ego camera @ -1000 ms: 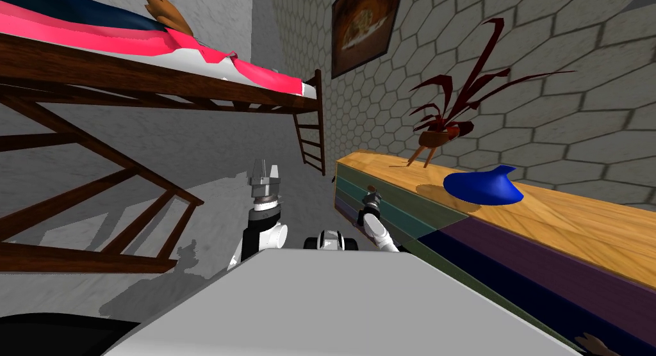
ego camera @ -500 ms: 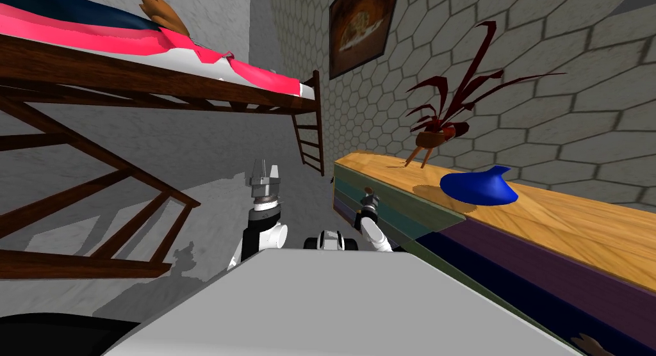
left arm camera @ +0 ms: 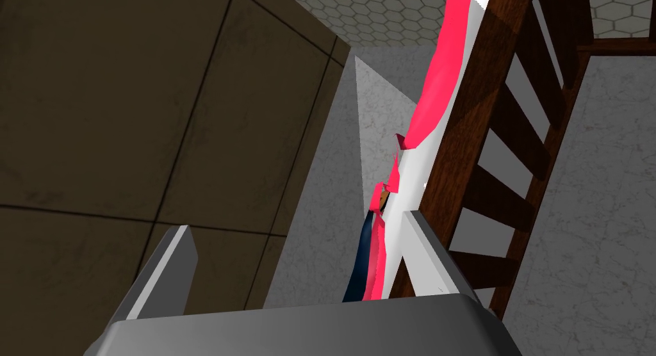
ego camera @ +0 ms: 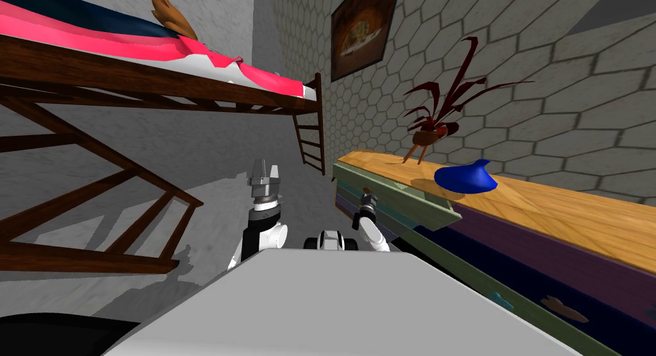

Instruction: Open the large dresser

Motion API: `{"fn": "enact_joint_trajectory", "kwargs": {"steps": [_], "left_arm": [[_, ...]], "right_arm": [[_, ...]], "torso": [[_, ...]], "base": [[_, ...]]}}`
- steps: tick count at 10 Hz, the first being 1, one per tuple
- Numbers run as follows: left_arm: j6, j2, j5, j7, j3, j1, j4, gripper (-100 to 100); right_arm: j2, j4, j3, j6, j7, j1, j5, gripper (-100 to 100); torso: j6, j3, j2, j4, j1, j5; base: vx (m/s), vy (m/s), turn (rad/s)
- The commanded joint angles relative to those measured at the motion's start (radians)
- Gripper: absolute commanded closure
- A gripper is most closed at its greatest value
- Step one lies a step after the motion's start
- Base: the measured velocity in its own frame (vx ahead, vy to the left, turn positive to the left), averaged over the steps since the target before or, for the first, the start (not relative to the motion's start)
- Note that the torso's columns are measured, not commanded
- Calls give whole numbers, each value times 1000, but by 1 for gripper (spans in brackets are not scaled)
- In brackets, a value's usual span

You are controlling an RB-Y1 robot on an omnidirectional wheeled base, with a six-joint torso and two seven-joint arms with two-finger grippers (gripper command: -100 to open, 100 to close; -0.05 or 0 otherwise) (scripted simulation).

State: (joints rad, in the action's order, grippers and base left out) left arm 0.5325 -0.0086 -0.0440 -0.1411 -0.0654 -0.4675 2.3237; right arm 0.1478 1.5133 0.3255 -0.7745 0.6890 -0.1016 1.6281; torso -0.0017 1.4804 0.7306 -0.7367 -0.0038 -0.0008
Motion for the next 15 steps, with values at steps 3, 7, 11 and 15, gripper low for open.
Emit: {"fn": "enact_joint_trajectory", "kwargs": {"steps": [3, 7, 11, 15], "left_arm": [[0, 0, 0, 0, 0, 0, 0, 0], [0, 0, 0, 0, 0, 0, 0, 0], [0, 0, 0, 0, 0, 0, 0, 0], [0, 0, 0, 0, 0, 0, 0, 0]], "right_arm": [[-23, 20, 23, -7, 19, -19, 12, 100], [-33, 28, 37, -17, 21, -34, 25, 100], [-43, 36, 50, -29, 24, -47, 38, 100], [-85, 97, 27, -3, 149, -24, -16, -100]], "torso": [[-2, -3, 4, 2, 6, -1], [-1, -3, 5, 3, 5, -2], [-2, -1, 1, 2, 4, -1], [1, -1, 2, 0, -1, 0]], "base": [[-134, 132, -12], [-108, 95, -10], [-126, 115, -13], [-21, -18, -41]]}}
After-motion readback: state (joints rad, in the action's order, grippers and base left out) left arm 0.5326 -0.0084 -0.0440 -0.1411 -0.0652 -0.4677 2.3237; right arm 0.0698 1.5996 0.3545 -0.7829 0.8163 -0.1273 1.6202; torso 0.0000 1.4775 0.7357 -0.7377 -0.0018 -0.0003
